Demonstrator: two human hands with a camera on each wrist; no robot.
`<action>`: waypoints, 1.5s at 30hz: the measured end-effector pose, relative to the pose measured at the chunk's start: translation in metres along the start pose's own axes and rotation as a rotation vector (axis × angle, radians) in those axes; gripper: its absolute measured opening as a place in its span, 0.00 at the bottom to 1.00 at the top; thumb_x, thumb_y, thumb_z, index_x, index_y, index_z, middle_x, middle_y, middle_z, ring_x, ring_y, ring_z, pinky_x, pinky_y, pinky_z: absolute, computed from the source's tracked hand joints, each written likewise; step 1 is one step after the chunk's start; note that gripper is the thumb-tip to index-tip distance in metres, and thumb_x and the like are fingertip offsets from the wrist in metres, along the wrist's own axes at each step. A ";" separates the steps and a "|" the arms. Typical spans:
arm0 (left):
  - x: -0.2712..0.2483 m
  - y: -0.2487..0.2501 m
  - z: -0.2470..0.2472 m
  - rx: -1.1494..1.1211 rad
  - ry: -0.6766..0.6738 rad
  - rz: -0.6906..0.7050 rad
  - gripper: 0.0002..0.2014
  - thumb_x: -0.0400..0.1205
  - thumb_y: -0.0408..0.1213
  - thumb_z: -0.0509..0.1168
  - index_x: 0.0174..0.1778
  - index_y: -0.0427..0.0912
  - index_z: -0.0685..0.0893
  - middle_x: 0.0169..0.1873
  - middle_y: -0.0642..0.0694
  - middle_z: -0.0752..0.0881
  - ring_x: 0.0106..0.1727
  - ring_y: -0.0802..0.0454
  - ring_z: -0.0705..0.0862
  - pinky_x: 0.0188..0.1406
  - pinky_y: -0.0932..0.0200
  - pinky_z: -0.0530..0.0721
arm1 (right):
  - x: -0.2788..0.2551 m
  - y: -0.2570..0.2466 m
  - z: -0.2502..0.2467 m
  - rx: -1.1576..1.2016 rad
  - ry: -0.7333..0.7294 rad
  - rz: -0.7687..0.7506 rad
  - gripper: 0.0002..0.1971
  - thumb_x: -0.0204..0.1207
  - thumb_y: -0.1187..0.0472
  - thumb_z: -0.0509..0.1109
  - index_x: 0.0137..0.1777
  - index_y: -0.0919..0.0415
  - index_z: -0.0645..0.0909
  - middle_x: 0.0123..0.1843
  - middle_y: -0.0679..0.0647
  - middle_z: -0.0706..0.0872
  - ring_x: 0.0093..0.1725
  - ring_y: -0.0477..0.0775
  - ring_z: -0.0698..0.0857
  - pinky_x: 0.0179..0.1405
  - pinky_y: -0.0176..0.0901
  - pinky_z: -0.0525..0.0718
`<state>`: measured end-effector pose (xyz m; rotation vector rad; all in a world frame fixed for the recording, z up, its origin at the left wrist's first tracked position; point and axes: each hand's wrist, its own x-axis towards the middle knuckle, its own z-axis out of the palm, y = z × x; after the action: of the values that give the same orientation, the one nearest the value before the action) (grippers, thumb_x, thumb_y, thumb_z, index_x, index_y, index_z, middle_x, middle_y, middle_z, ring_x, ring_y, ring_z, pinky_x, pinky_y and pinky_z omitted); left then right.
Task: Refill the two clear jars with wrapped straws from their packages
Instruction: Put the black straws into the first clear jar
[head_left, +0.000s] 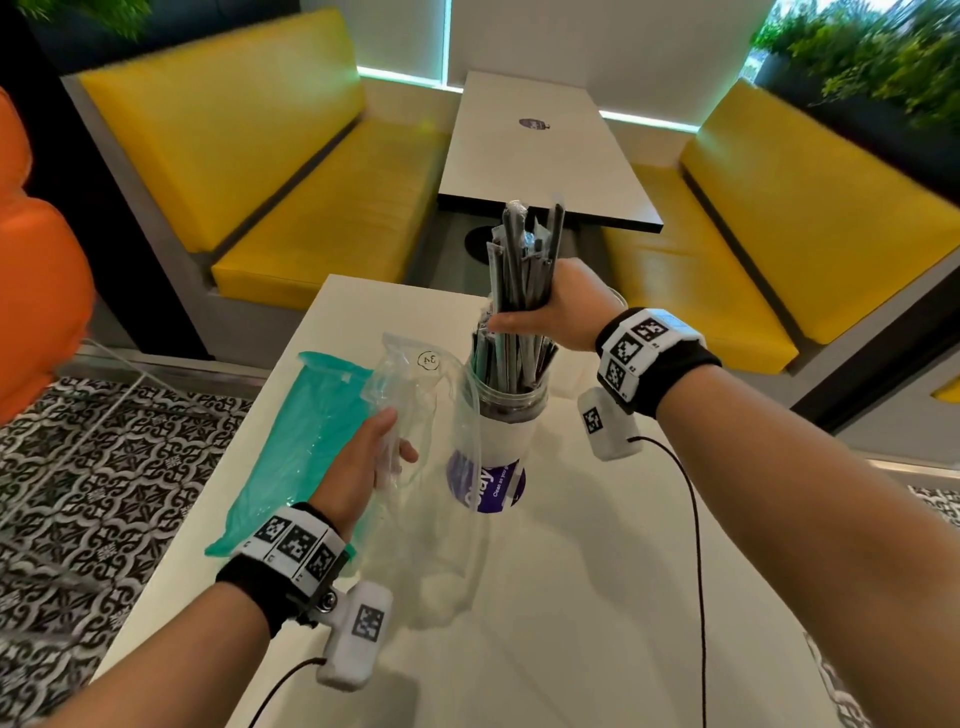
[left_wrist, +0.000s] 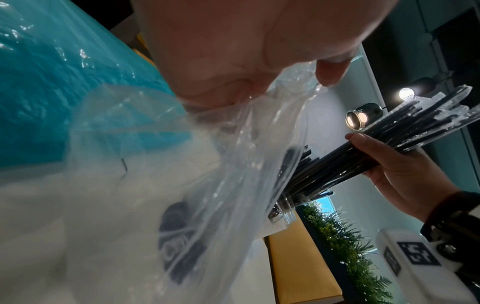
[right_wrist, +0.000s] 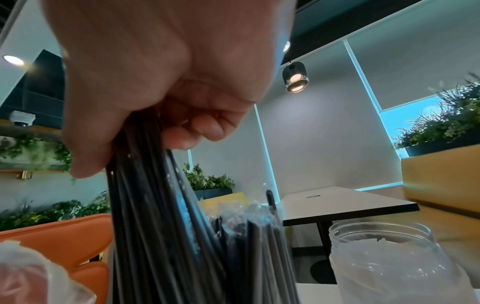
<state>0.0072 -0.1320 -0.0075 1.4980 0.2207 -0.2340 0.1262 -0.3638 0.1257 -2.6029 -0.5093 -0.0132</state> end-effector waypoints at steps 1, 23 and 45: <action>0.000 0.000 0.001 0.008 0.000 0.006 0.20 0.75 0.67 0.56 0.49 0.60 0.83 0.42 0.43 0.85 0.44 0.46 0.76 0.52 0.48 0.74 | 0.001 0.000 0.001 -0.001 -0.015 0.002 0.21 0.71 0.43 0.77 0.53 0.60 0.86 0.44 0.50 0.88 0.42 0.48 0.87 0.45 0.39 0.85; 0.003 0.004 0.003 0.020 -0.020 -0.001 0.20 0.75 0.66 0.55 0.49 0.60 0.84 0.42 0.43 0.85 0.46 0.44 0.77 0.57 0.45 0.76 | 0.016 0.019 0.000 0.168 -0.019 0.022 0.21 0.67 0.49 0.82 0.57 0.56 0.86 0.48 0.48 0.89 0.50 0.48 0.87 0.53 0.41 0.87; 0.015 0.008 0.006 -0.037 0.027 0.002 0.23 0.75 0.65 0.54 0.55 0.57 0.82 0.39 0.45 0.84 0.45 0.47 0.77 0.54 0.49 0.75 | 0.027 0.038 0.013 0.344 -0.106 0.152 0.23 0.69 0.47 0.80 0.61 0.53 0.79 0.54 0.50 0.88 0.53 0.51 0.88 0.47 0.44 0.90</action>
<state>0.0235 -0.1381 -0.0034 1.4654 0.2441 -0.2066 0.1636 -0.3791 0.0998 -2.3040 -0.3158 0.2423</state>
